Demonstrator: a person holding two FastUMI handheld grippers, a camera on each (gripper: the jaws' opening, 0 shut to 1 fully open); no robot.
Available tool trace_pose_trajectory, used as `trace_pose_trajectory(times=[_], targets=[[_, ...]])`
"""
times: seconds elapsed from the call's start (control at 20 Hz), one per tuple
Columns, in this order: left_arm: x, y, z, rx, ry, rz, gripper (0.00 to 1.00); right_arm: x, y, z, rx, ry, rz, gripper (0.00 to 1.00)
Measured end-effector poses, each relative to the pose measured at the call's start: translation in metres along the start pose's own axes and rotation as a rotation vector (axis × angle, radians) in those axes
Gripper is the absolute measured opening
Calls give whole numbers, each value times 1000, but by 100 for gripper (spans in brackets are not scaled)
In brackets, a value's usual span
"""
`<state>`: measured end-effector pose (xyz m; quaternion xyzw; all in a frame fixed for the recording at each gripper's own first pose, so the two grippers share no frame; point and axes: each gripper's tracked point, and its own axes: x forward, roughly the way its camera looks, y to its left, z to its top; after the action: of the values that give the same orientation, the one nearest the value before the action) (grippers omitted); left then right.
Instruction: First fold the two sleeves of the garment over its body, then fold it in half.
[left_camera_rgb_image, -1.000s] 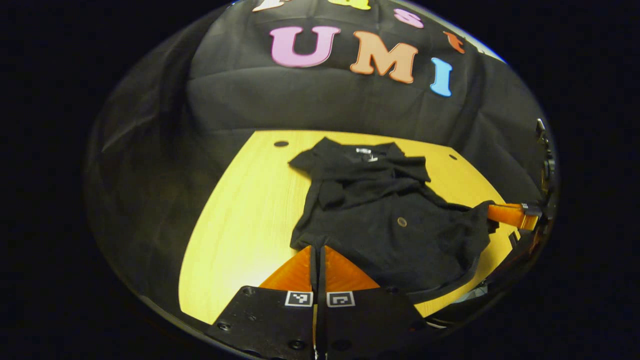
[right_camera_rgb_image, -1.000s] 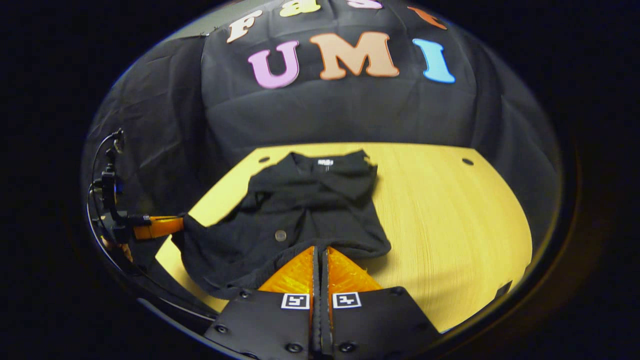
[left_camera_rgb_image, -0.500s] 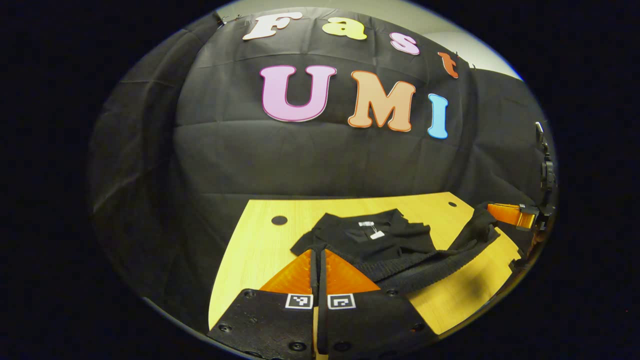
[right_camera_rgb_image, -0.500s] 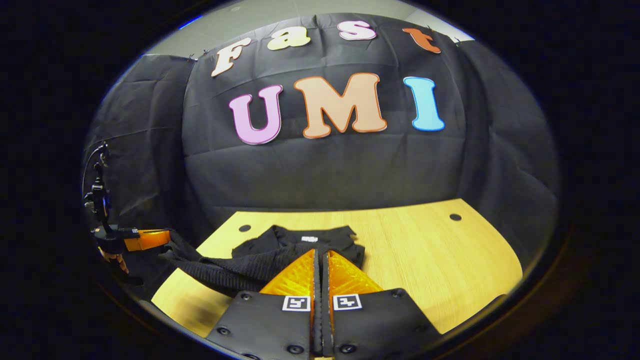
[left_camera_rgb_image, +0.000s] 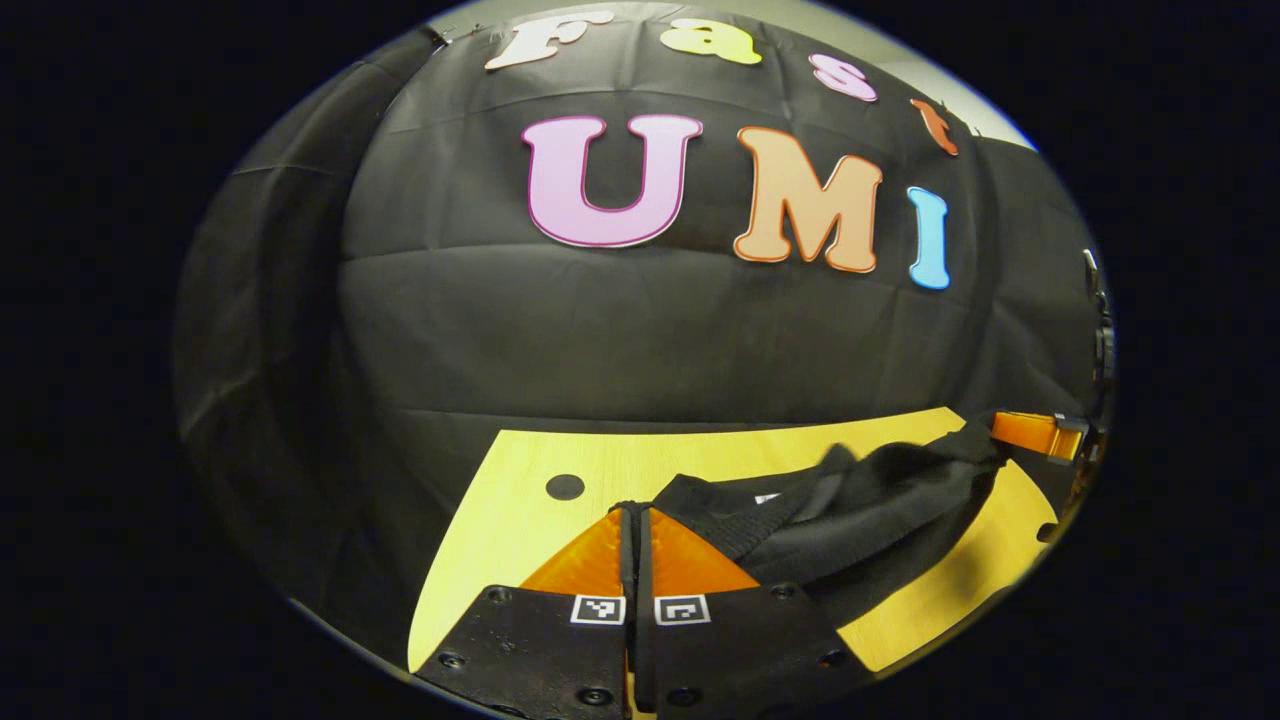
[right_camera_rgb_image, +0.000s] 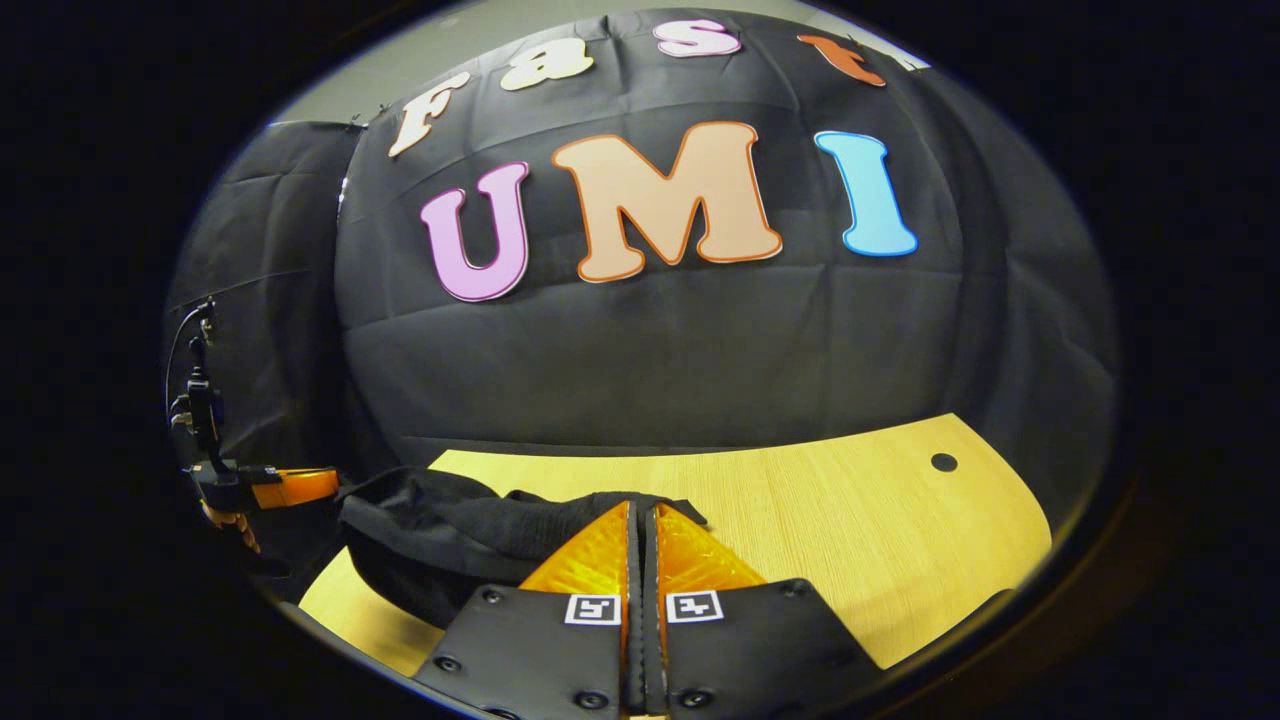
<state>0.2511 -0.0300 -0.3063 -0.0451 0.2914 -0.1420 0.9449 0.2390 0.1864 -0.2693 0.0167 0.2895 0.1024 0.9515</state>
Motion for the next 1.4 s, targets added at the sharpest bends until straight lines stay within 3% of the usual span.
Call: trace_pose_trajectory(times=[0.3, 0.65, 0.8, 0.9, 0.95, 1.0, 1.05, 1.1, 1.4], targets=[[64, -13, -3, 30, 31, 14, 0, 60, -18, -1, 9, 47, 1, 2], [108, -14, -15, 102, 62, 32, 0, 115, -30, -10, 23, 103, 1, 2], [121, -7, -11, 77, 16, 83, 0, 122, -37, -11, 20, 106, -22, 7], [134, -5, 5, 32, -64, 113, 63, 119, -54, -3, -6, 57, -99, 66], [115, -5, 13, 25, -93, 123, 95, 117, -59, 3, -18, 21, -116, 95], [111, -6, 18, 31, -110, 125, 89, 115, -61, 10, -24, 0, -121, 98], [111, -8, 19, 46, -116, 126, 94, 113, -59, 12, -29, -13, -126, 98], [111, -9, 21, 60, -116, 122, 92, 111, -60, 14, -34, -21, -131, 95], [101, -9, 31, 57, -127, 134, 92, 106, -62, 18, -49, -23, -133, 98]])
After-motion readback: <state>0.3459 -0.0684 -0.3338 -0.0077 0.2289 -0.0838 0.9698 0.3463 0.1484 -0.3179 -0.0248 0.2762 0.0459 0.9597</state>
